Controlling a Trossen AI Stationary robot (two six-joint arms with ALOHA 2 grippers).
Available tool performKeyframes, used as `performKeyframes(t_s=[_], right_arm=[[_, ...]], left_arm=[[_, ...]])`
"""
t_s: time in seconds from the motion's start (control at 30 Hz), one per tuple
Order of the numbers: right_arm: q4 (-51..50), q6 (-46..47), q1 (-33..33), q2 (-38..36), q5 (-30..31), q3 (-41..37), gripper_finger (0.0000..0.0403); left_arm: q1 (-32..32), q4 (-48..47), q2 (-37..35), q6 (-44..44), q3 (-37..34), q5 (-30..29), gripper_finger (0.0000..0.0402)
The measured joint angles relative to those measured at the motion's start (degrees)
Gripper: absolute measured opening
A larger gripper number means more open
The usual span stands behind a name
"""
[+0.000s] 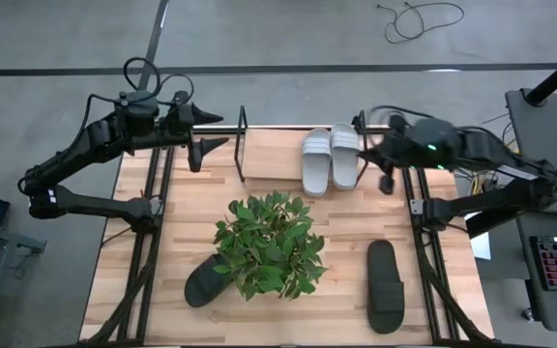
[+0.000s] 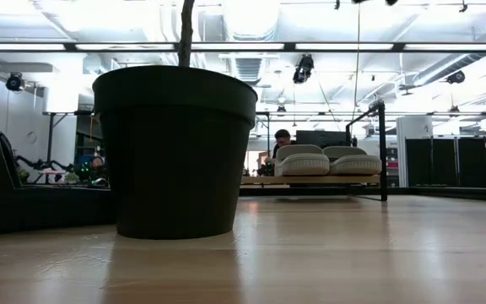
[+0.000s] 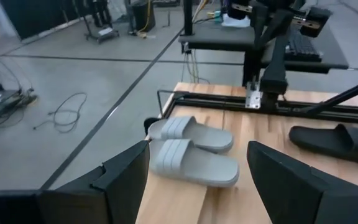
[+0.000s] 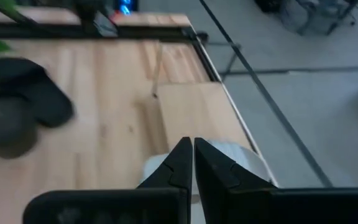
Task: Pick and place slides into the shelf
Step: Put the right black slide on the shelf
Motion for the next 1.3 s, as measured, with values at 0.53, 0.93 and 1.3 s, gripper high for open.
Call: performKeyframes(t_s=[0.53, 0.93, 1.3], right_arm=[[18.28, 5.40, 17.68, -15.46, 0.15, -23.81, 0.0009], [36.16, 2.11, 24.77, -17.40, 2.81, -39.41, 0.0009], [40.81, -0.69, 29.79, -17.56, 5.31, -41.07, 0.0009]], left_arm=[[-0.22, 1.84, -1.95, 7.48, -0.53, 1.74, 0.0255], [-4.50, 4.96, -17.93, 6.39, -22.73, 2.09, 0.0255], [-5.64, 33.50, -36.40, -4.45, -53.19, 9.83, 0.0255]])
